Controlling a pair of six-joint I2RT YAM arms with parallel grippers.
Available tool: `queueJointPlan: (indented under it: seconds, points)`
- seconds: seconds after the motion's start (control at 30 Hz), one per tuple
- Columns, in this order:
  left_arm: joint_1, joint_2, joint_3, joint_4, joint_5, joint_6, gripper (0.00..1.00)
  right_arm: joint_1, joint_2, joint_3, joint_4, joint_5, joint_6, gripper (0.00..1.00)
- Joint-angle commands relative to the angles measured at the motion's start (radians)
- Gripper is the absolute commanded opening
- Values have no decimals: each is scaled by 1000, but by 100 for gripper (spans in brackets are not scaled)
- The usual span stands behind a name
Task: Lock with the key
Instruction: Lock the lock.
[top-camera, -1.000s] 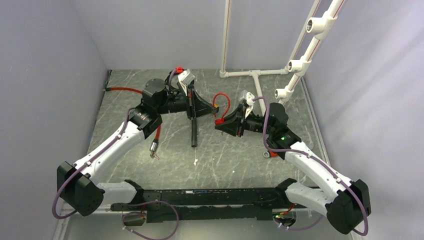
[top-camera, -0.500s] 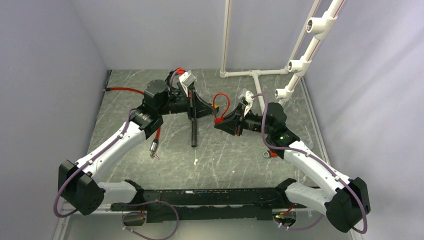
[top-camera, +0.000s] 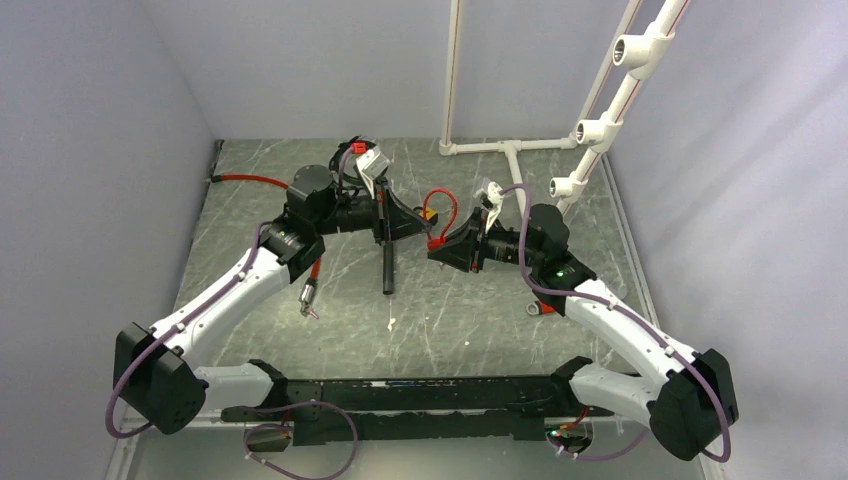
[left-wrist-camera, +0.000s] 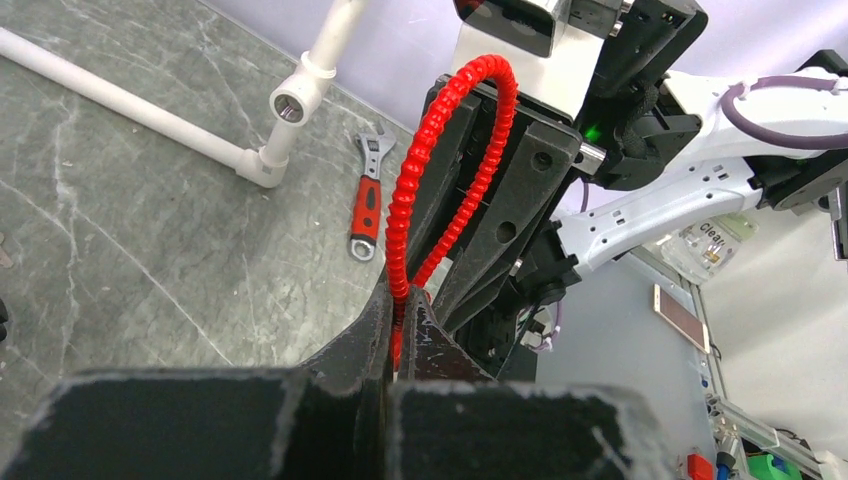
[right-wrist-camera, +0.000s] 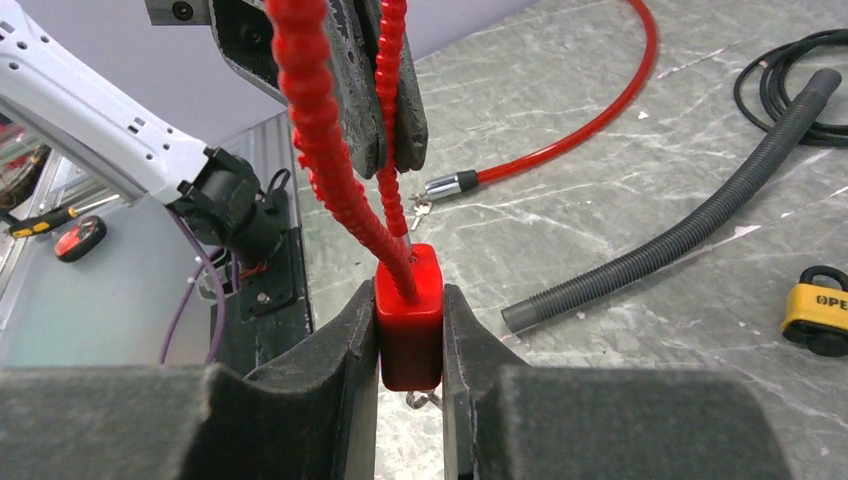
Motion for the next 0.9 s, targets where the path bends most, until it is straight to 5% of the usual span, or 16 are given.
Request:
queueJointPlan:
  seconds: [0.0,0.5,0.87]
  points:
    - [-42,-5,-46,-39,56,27,0,-6,10,78,159,3,-20,0]
    - [-54,-29,-111,-169,0,43,0,-7,4,133,185,108,-56,0]
    - [-52,51,-52,-233,11,45,0,12,-1,146,200,-22,-161,0]
